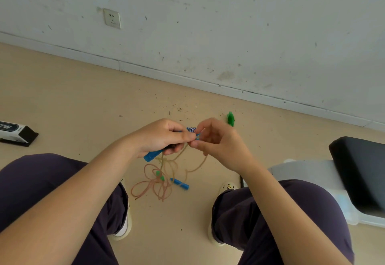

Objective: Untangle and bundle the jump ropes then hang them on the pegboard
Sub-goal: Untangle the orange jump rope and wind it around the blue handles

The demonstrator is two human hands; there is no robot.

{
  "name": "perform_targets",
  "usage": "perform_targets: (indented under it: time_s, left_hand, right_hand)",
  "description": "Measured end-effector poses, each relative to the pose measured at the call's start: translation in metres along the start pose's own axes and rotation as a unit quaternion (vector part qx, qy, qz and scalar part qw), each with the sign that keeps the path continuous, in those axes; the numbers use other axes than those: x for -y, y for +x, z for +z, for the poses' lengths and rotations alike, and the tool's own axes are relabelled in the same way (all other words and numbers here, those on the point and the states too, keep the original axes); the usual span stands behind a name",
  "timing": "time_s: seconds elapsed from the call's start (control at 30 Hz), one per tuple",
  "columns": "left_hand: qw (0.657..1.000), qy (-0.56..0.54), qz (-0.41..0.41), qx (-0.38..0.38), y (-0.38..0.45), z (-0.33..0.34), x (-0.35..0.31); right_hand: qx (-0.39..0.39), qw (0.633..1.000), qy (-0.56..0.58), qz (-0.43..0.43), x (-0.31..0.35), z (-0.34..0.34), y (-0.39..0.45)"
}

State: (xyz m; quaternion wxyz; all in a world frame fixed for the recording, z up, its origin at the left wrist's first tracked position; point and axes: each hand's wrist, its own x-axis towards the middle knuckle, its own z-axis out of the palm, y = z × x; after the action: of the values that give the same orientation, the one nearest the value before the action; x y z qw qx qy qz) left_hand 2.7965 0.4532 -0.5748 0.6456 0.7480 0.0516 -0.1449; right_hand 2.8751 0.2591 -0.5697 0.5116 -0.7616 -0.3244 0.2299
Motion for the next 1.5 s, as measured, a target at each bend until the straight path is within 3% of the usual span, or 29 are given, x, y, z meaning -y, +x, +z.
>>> perform_targets:
  time_s: [0.23, 0.43, 0.6, 0.77, 0.93, 1.07, 1.13, 1.33, 1.5]
  left_hand:
    - [1.0, -0.006, -0.001, -0.009, 0.001, -0.01, 0.007]
    - [0.997, 0.062, -0.036, -0.016, -0.001, -0.019, 0.012]
    - [1.0, -0.017, 0.009, -0.019, 0.0, -0.014, 0.007]
    - [0.998, -0.057, 0.022, 0.014, 0.002, 0.0, 0.007]
    - [0.999, -0.035, 0.006, -0.005, 0.001, -0.009, 0.008]
    - [0.998, 0.04, -0.026, -0.031, -0.003, -0.018, 0.011]
    - [0.997, 0.048, -0.035, -0.045, -0.004, -0.02, 0.013]
    - [1.0, -0.017, -0.008, -0.022, -0.001, -0.005, 0.007]
    - [0.998, -0.059, 0.027, -0.02, 0.002, 0.002, 0.005]
  right_hand:
    - [-0.066, 0.996, -0.059, -0.016, 0.001, -0.004, 0.001]
    - [-0.14, 0.99, -0.007, -0.026, 0.003, -0.012, 0.002]
    - [-0.056, 0.997, 0.056, -0.019, 0.001, -0.014, 0.0]
    - [0.0, 1.0, 0.014, -0.02, -0.003, 0.001, 0.0]
    - [-0.077, 0.996, -0.044, -0.029, -0.004, -0.005, 0.003]
    - [-0.183, 0.982, 0.028, -0.035, 0.0, -0.015, 0.005]
    - [-0.196, 0.98, 0.04, -0.026, 0.001, -0.018, 0.005]
    - [-0.035, 0.999, 0.024, -0.013, 0.0, -0.011, -0.001]
    - [-0.007, 0.999, -0.033, -0.011, -0.003, 0.001, 0.0]
